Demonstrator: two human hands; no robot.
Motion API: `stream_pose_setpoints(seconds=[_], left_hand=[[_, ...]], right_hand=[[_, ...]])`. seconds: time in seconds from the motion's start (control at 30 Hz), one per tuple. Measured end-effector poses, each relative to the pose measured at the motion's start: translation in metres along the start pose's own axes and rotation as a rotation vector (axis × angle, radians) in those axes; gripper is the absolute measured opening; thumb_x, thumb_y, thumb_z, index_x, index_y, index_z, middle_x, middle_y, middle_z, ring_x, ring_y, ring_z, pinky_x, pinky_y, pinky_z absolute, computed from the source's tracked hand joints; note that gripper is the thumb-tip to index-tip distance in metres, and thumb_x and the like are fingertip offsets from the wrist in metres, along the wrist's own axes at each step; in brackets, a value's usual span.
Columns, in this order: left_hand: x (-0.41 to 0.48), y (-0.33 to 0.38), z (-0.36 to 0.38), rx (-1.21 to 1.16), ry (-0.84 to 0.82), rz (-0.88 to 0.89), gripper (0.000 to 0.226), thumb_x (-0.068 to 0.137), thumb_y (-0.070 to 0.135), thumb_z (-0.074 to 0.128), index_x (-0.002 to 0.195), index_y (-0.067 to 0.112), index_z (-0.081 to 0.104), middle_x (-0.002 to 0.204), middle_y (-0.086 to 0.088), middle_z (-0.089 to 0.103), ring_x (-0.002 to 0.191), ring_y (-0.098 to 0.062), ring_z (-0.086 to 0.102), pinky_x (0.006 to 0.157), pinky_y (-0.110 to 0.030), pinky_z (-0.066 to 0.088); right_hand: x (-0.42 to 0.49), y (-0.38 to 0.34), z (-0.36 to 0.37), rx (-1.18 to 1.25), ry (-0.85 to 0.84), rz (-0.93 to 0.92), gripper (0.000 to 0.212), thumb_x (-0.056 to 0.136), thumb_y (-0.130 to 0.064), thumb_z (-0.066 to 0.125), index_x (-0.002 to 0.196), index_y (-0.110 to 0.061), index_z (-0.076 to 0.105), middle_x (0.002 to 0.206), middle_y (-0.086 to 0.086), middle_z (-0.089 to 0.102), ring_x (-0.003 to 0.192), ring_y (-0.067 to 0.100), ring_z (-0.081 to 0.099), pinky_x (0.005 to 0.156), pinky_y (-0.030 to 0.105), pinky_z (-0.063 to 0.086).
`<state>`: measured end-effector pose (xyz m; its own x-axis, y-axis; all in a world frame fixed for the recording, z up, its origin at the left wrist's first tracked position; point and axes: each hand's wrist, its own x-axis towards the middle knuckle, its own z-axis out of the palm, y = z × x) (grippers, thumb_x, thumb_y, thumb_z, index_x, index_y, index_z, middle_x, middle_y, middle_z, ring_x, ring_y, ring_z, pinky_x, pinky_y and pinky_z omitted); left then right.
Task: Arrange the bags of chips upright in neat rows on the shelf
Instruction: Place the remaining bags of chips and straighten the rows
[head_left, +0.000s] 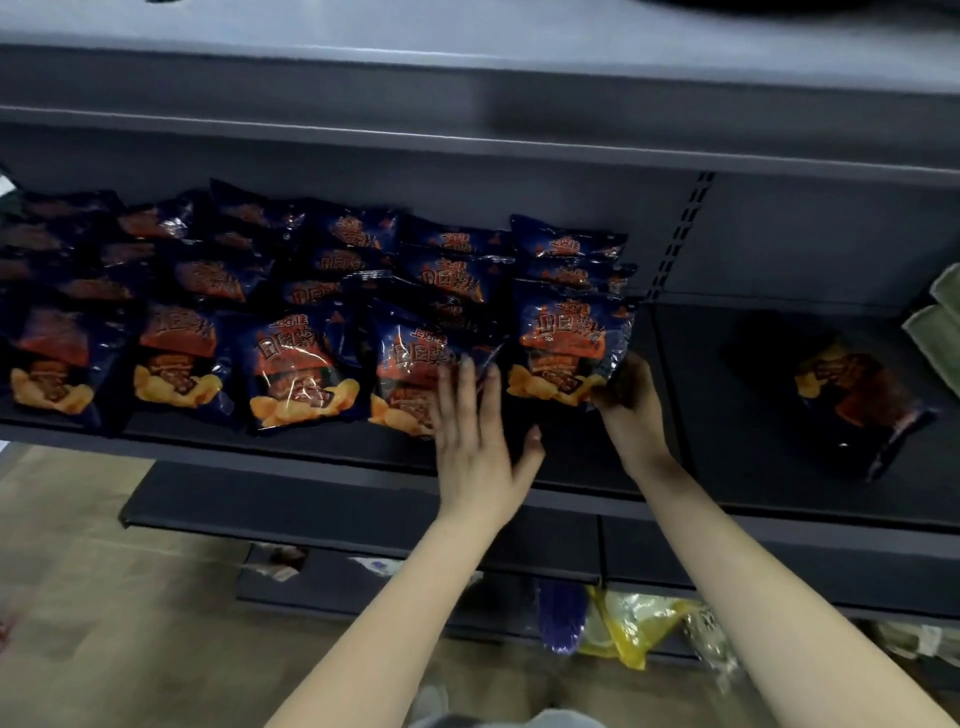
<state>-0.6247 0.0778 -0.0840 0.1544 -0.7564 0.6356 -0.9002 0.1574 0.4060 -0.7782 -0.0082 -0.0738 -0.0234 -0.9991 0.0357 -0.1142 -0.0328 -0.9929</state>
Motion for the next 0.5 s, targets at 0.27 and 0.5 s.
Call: stream_pose_setpoints(seconds=[0.27,0.5], left_hand=[[0.021,0.045,0.037,0.036,-0.376,0.094,0.067,0.091,0.044,0.03,0.149,0.021,0.007,0.157,0.0,-0.009,0.144,-0.027,-0.01,0.115,-0.045,-0.005],[0.007,0.036,0.06,0.183,-0.54,0.031,0.067,0.089,0.051,0.01,0.15,0.022,0.01,0.155,0.003,-0.021,0.14,-0.025,-0.024,0.113,-0.047,-0.005]], right_hand=[[-0.001,0.002,-0.005,0.025,0.01,0.025,0.036,0.086,-0.007,0.061,0.108,-0.034,0.051,0.104,-0.007,0.066,0.1,0.009,0.063,0.083,0.023,0.05],[0.0,0.001,-0.006,0.029,0.008,0.07,0.038,0.083,-0.012,0.065,0.115,-0.027,0.052,0.107,-0.01,0.066,0.103,0.005,0.061,0.09,0.023,0.047]])
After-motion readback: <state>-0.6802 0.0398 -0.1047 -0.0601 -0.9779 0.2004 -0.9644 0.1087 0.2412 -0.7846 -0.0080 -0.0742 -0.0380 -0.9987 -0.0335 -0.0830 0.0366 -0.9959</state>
